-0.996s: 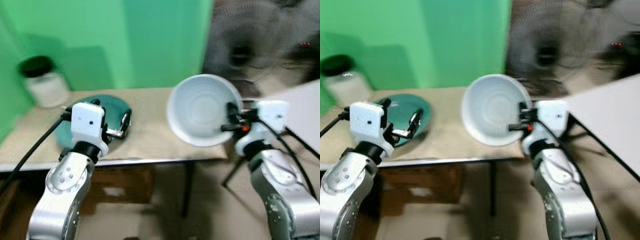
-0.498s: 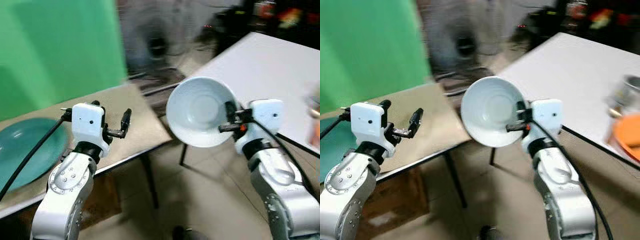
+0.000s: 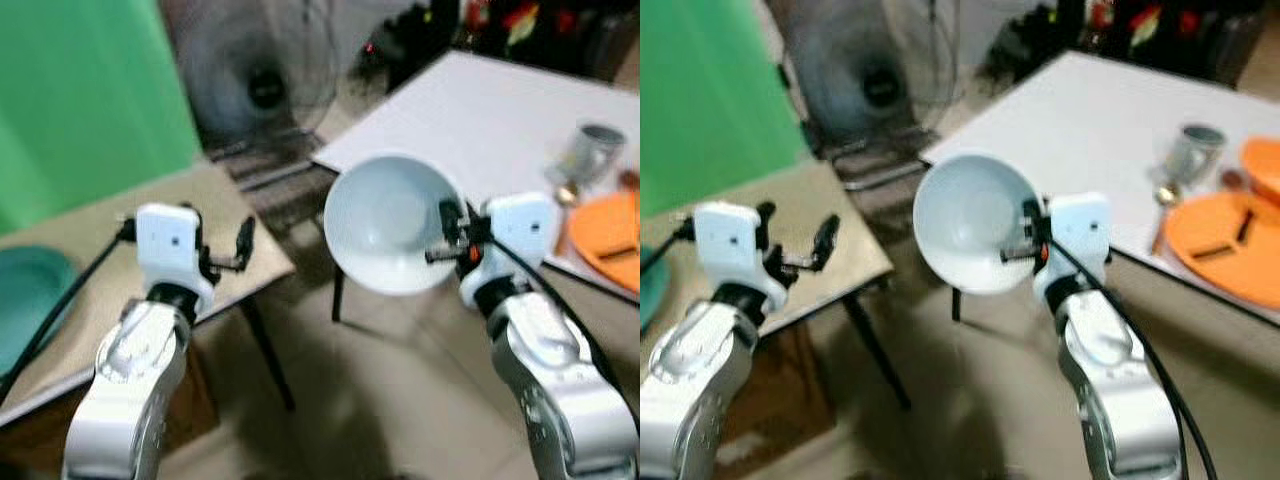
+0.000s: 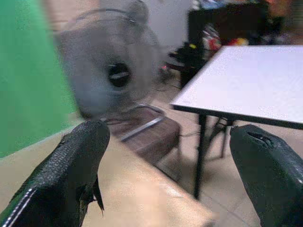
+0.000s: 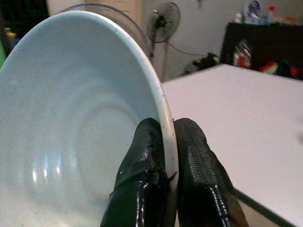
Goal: Setting the table
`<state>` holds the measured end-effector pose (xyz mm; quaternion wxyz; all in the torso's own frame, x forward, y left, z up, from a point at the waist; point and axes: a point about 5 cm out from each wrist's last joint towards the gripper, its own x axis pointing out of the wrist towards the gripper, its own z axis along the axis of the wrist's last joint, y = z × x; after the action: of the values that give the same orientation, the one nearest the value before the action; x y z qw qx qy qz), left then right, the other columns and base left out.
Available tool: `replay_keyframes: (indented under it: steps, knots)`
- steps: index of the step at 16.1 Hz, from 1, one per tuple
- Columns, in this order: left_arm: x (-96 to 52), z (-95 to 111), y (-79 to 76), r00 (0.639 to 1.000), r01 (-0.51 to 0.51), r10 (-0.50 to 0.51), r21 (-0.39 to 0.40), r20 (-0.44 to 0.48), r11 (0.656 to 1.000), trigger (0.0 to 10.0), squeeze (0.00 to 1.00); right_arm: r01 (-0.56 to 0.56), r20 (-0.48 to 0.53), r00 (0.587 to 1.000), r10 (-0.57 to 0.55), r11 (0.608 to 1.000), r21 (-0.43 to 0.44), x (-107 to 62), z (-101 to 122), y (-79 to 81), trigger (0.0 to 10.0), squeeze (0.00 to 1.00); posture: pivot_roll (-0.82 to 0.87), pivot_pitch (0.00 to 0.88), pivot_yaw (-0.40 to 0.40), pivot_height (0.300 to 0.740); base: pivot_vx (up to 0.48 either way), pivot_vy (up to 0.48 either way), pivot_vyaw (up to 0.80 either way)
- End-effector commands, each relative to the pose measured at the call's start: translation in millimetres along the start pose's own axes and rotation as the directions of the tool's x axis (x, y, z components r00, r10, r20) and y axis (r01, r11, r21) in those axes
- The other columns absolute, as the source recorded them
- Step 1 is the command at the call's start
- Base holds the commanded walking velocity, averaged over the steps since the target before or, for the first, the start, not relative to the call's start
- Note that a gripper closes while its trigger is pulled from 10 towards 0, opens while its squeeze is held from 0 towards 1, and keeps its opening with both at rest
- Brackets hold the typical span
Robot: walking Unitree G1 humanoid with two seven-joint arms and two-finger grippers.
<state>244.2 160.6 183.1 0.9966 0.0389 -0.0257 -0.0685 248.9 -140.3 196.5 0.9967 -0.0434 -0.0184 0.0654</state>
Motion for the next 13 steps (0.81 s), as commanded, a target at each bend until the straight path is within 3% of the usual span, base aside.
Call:
replay_keyframes:
  steps: [1,5,13]
  knots:
    - [0.4,1.9,-3.4,1.000,0.019,-0.019,0.010,0.010,1.000,10.0,0.03,0.028,0.026,0.999,-0.027,1.000,-0.005,-2.3,5.2,-5.3,10.0,0.00,-0.08,0.030,0.062,0.740,0.000,0.000,-0.80]
    - [3.1,2.4,-3.5,1.000,0.016,-0.016,0.018,0.008,1.000,10.0,0.03,0.044,0.017,0.999,-0.044,0.999,0.009,-3.2,3.4,-6.0,10.0,0.00,-0.09,0.026,0.066,0.740,0.000,-0.308,-0.80]
    - [4.2,1.6,-5.9,0.999,0.037,-0.037,0.025,0.006,0.999,10.0,0.02,0.049,0.016,0.999,-0.050,0.997,0.054,-3.2,3.9,-9.8,10.0,0.00,-0.09,0.023,0.071,0.740,0.000,-0.443,0.00]
